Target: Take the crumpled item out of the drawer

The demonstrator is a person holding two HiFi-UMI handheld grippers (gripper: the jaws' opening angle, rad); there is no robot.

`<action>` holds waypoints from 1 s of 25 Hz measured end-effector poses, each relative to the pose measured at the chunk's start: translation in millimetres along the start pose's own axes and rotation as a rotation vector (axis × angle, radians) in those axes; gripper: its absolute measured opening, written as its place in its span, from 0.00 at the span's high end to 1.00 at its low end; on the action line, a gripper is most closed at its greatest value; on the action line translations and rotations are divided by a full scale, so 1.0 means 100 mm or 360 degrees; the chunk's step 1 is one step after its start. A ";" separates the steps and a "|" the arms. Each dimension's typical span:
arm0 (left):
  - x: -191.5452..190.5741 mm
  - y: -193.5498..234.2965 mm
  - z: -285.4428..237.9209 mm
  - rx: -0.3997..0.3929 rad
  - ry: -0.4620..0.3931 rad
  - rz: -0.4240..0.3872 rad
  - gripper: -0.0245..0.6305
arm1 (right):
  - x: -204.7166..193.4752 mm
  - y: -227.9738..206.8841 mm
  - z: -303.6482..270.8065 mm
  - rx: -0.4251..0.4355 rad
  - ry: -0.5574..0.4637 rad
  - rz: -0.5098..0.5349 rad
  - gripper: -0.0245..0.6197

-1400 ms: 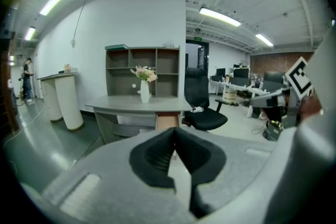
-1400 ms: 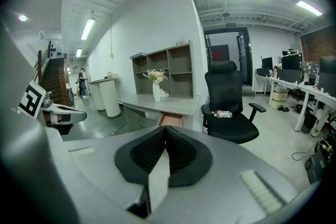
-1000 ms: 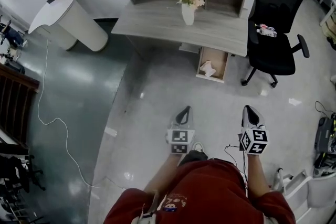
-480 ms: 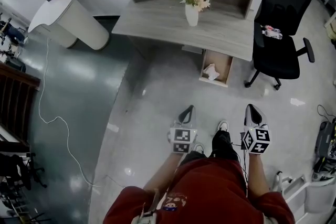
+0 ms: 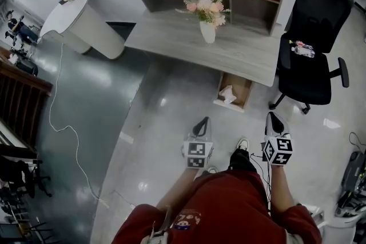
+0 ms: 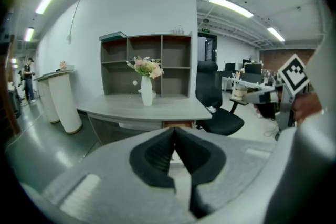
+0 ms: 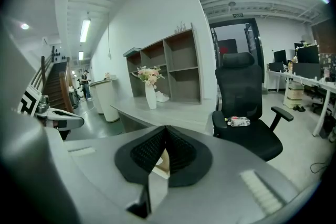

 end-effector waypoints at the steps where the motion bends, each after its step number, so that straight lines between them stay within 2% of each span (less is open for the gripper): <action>1: 0.05 -0.03 -0.08 0.0009 0.0000 0.0002 0.96 | 0.04 -0.06 -0.05 0.0012 0.0002 -0.0001 0.96; 8: 0.42 -0.31 -0.64 0.0018 0.0016 -0.0017 0.96 | 0.28 -0.64 -0.32 0.0047 -0.0004 -0.0043 0.96; 14: 0.64 -0.56 -1.06 0.0029 0.0011 -0.0047 0.96 | 0.33 -1.09 -0.49 0.0078 0.0009 -0.0087 0.96; 20: 0.76 -0.74 -1.24 0.0063 0.0020 -0.0005 0.96 | 0.36 -1.34 -0.66 0.0151 0.0012 -0.0089 0.96; 25: 0.72 -0.76 -1.31 0.0091 0.0055 -0.0007 0.96 | 0.36 -1.37 -0.79 0.0196 0.0015 -0.0096 0.96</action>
Point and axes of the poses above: the fingertips, and each gripper's own axes: z backward along the fingers, y to its left, x out of its top, the point moved 7 cm from there along z, backward along the fingers
